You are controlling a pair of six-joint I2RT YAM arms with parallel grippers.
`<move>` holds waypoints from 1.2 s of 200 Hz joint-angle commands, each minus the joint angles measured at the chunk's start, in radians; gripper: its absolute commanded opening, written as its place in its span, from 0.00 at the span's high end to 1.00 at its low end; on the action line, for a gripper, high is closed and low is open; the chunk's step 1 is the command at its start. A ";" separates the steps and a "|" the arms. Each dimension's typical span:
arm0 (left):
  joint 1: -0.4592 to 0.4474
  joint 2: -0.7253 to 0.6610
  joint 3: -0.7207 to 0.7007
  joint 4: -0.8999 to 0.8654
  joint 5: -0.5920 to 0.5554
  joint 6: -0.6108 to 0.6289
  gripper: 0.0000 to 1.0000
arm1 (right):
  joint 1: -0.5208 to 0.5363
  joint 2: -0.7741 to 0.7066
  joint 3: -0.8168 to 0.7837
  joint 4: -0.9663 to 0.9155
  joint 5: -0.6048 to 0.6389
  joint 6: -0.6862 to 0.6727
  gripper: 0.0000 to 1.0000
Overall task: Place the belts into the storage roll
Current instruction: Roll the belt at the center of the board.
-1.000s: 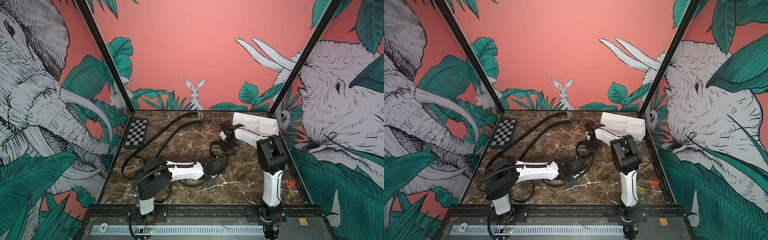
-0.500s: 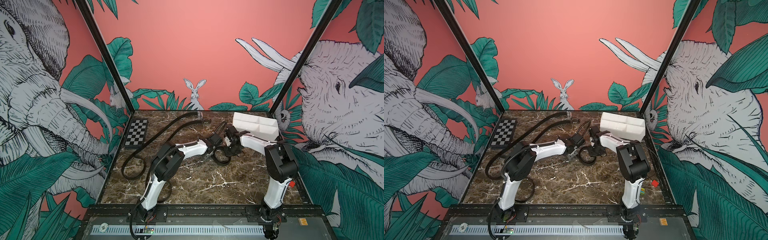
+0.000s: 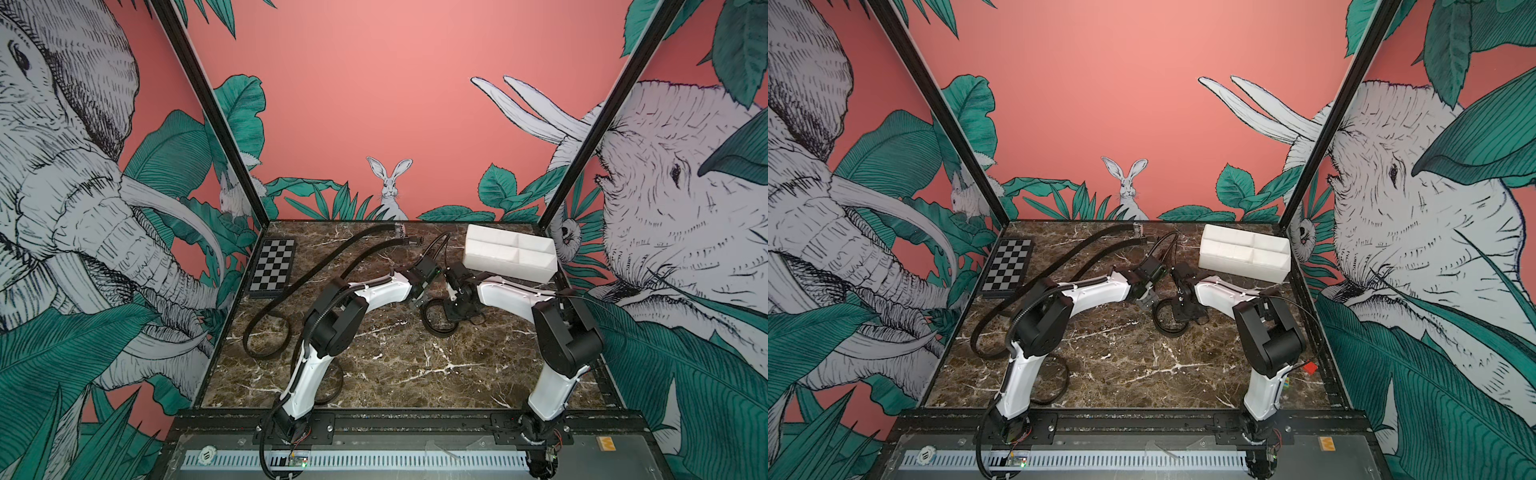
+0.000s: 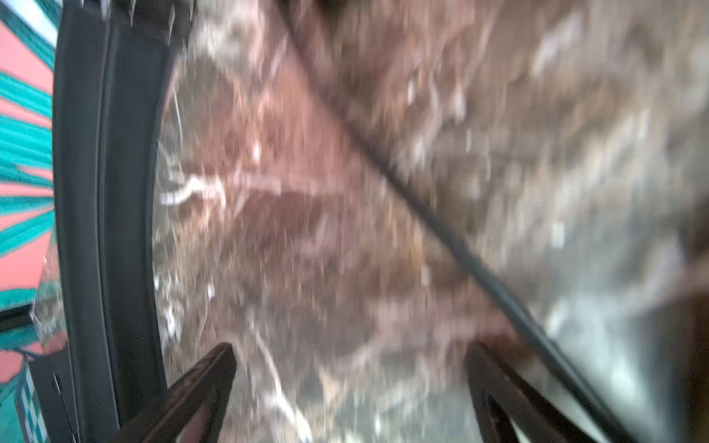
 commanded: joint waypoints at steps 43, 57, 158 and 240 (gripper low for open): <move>-0.012 -0.225 -0.250 0.084 0.095 -0.200 0.01 | 0.087 0.053 -0.091 -0.145 -0.108 0.026 1.00; -0.011 -0.290 -0.314 0.103 0.140 -0.260 0.02 | 0.100 0.052 -0.092 -0.145 -0.109 0.030 1.00; -0.006 -0.450 -0.594 0.280 0.608 -0.653 0.32 | 0.213 0.010 -0.101 -0.141 -0.147 0.096 1.00; 0.065 -0.599 -0.766 0.452 0.729 -0.784 0.36 | 0.246 0.014 -0.078 -0.132 -0.167 0.117 1.00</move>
